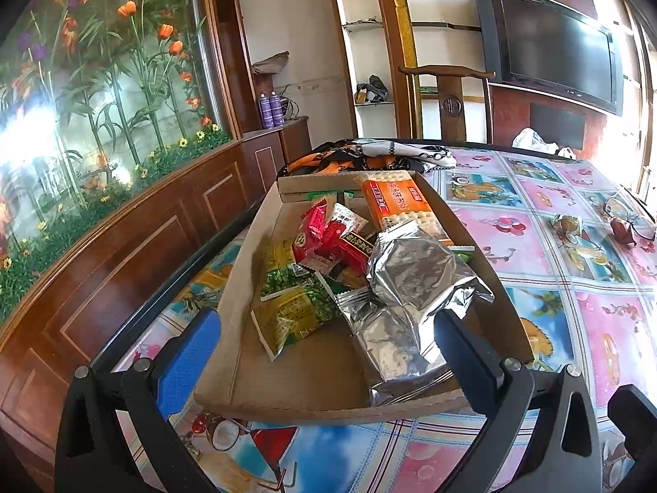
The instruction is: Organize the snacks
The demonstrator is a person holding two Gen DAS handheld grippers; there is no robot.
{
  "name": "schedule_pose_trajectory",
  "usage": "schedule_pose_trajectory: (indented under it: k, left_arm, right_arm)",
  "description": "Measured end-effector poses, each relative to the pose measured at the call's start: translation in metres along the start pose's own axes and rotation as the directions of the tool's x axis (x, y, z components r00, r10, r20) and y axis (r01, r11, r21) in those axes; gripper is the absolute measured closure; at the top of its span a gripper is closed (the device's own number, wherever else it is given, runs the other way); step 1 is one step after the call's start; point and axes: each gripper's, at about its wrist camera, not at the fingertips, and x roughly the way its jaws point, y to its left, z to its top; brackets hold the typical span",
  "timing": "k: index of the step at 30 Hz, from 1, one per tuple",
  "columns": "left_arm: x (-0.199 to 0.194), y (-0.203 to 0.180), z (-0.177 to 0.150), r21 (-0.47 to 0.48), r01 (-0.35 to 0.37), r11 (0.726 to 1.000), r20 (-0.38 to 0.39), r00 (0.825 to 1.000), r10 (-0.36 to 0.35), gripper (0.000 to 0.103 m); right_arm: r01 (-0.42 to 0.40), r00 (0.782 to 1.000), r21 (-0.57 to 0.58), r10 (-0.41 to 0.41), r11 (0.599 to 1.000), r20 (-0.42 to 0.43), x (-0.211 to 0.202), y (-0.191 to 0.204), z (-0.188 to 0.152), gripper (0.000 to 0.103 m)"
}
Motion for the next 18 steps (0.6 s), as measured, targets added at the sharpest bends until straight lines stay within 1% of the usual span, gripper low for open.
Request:
schedule_pose_trajectory:
  k: [18]
  left_arm:
    - [0.0027, -0.0019, -0.0009, -0.001, 0.008, 1.0, -0.01, 1.0, -0.008, 0.0]
  right_arm:
    - [-0.008, 1.0, 0.005, 0.008, 1.0, 0.006, -0.0022, -0.0003, -0.0002, 0.001]
